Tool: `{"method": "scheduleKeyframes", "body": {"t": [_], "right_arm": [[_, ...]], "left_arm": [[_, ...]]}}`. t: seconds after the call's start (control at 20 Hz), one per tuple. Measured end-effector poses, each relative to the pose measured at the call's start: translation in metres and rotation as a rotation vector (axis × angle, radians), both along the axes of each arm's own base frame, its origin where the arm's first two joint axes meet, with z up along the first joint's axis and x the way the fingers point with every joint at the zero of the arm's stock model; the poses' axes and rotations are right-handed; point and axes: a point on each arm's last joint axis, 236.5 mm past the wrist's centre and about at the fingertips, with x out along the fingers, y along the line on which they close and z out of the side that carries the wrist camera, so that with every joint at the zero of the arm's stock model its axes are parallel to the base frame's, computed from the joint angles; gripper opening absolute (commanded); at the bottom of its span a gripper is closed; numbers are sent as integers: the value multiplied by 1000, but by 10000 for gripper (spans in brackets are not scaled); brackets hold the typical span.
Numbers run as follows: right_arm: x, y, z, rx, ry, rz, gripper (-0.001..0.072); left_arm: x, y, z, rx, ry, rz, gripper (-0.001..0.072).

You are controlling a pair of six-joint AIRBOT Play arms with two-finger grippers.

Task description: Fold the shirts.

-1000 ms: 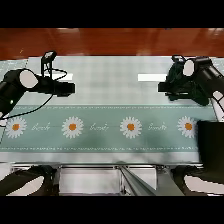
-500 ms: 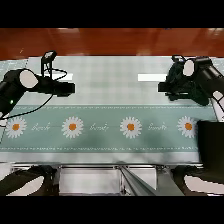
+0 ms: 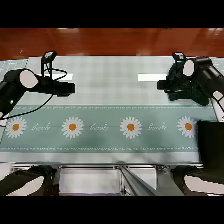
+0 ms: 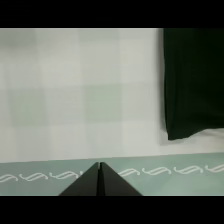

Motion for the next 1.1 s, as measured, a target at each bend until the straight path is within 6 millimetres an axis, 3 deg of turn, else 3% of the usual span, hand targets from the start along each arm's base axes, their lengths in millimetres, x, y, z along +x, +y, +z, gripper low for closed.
{"method": "scheduleKeyframes", "body": {"t": [0.1,0.15,0.2,0.25,0.4,0.5,0.6,0.7,0.8,0.9,1.1], "right_arm": [[8,1,3,5,-36,2,28],[11,2,4,7,-50,2,51],[15,2,7,9,-67,5,229],[21,3,12,8,-94,14,414],[46,-5,46,-55,-199,80,419],[67,-28,82,-159,-292,107,419],[82,-69,112,-265,-357,74,418],[85,-118,120,-318,-362,-6,418],[77,-167,103,-309,-301,-110,418],[68,-198,72,-243,-226,-189,418],[58,-218,8,-128,-90,-242,417]], "left_arm": [[2,0,0,-1,-5,2,52],[2,0,0,-1,-7,3,202],[2,0,0,-1,-7,3,402],[0,0,-1,0,2,1,505],[-14,2,-7,6,71,-4,504],[-30,3,-10,6,138,0,504],[-43,3,-6,2,162,2,504],[-54,0,5,-8,153,-1,504],[-64,-2,15,-19,131,0,504],[-74,-2,21,-29,114,8,504],[-100,0,17,-30,161,6,504]]}}
